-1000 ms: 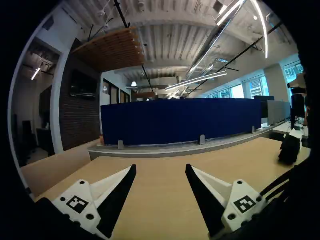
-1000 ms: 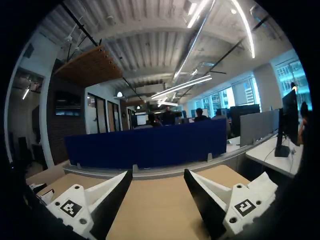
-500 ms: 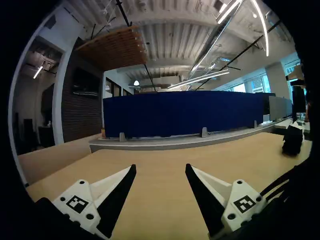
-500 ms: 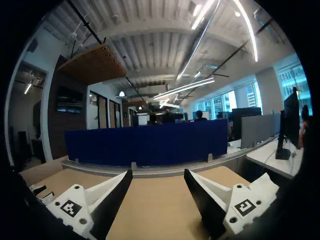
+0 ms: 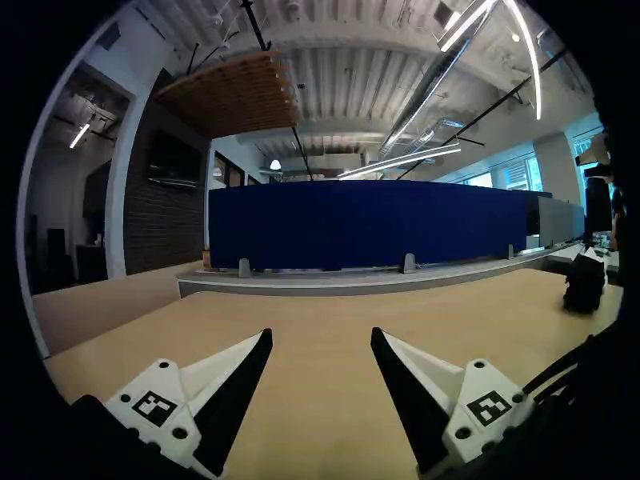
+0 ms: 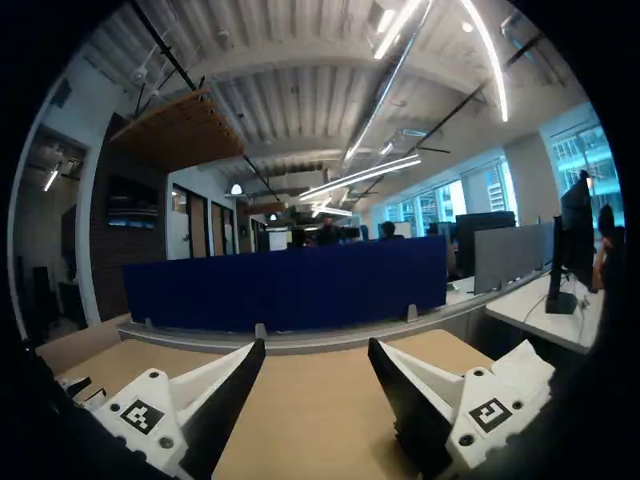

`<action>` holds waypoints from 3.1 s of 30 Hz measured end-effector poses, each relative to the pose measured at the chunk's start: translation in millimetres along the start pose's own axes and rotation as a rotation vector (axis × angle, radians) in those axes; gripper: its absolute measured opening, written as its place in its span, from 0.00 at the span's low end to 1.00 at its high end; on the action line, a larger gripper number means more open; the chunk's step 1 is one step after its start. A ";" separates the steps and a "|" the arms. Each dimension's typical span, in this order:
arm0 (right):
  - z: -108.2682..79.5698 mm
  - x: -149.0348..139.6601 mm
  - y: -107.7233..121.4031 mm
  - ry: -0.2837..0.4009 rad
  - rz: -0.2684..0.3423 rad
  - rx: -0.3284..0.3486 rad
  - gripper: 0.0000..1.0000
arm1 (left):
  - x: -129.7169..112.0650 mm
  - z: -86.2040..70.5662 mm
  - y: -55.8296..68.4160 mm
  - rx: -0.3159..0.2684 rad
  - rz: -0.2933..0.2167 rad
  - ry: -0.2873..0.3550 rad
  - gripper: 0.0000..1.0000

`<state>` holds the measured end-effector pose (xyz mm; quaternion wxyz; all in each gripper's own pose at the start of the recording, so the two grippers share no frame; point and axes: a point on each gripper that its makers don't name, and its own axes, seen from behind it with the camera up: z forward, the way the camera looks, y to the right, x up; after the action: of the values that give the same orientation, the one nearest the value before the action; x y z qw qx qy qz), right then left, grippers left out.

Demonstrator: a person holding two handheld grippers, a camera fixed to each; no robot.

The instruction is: Fold towel

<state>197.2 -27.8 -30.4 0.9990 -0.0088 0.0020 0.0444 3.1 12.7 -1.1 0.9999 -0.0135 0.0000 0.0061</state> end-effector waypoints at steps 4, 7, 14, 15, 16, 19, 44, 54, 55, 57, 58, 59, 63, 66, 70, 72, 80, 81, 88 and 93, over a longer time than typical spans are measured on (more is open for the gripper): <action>-2.7 3.0 -0.3 0.003 -0.010 0.009 1.00 | -0.8 -0.4 2.0 -0.009 -0.007 0.000 0.91; -3.6 3.5 2.0 0.005 -0.020 0.011 1.00 | -1.8 -0.8 2.8 -0.020 -0.012 0.001 0.91; -0.4 7.5 11.5 0.020 -0.055 0.003 1.00 | -2.5 -1.5 2.2 -0.026 -0.013 0.001 0.91; 0.4 8.8 12.9 0.025 -0.061 0.000 1.00 | -2.6 -1.6 2.1 -0.026 -0.013 0.000 0.91; 1.0 9.8 14.0 0.032 -0.066 -0.001 1.00 | -2.6 -1.6 2.1 -0.026 -0.013 0.000 0.91; 3.1 10.5 17.6 0.047 -0.083 -0.002 1.00 | -2.7 -1.5 2.0 -0.026 -0.013 0.001 0.92; 20.1 -128.4 39.0 -0.002 -0.075 0.029 1.00 | -2.7 -1.3 2.8 -0.026 -0.013 0.001 0.92; 24.4 -168.5 44.1 -0.010 -0.033 0.022 1.00 | -2.5 -1.5 2.7 -0.026 -0.012 0.001 0.92; 25.0 -169.6 44.8 -0.007 -0.031 0.023 1.00 | -2.5 -1.4 2.8 -0.026 -0.013 0.001 0.92; 26.1 -171.9 46.2 -0.002 -0.025 0.025 1.00 | -2.4 -1.3 2.9 -0.026 -0.013 0.001 0.93; 26.2 -172.8 46.7 -0.001 -0.024 0.026 1.00 | -2.4 -1.3 2.9 -0.026 -0.013 0.001 0.93; 26.4 -173.9 47.1 0.001 -0.022 0.027 1.00 | -2.4 -1.3 2.9 -0.026 -0.013 0.001 0.93; 26.0 -177.5 47.2 0.003 -0.023 0.028 1.00 | -2.6 -1.8 3.1 -0.026 -0.013 0.001 0.93; 25.2 -180.2 45.3 0.006 -0.027 0.027 1.00 | -2.8 -1.7 3.0 -0.026 -0.013 0.001 0.93; 23.5 -185.8 43.5 0.004 -0.031 0.027 1.00 | -2.8 -1.3 2.7 -0.026 -0.012 0.001 0.93; 22.3 -188.3 42.9 0.004 -0.033 0.027 1.00 | -2.9 -1.2 2.7 -0.026 -0.013 0.001 0.93; 23.3 -190.7 40.8 -0.002 -0.059 0.030 1.00 | -2.5 -1.4 3.2 -0.026 -0.012 0.001 0.93; 23.7 -190.9 41.2 -0.003 -0.061 0.028 1.00 | -2.6 -1.4 3.3 -0.026 -0.012 0.001 0.93; 26.9 -193.7 41.6 -0.004 -0.084 0.024 1.00 | -2.5 -1.1 3.2 -0.026 -0.013 0.001 0.93; 26.5 -195.3 40.9 -0.004 -0.087 0.025 1.00 | -2.7 -0.9 2.9 -0.026 -0.013 0.001 0.93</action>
<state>-0.9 -4.0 -3.7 1.0000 0.0036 0.0001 0.0009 0.4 15.5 -2.1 0.9996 -0.0265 0.0002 -0.0003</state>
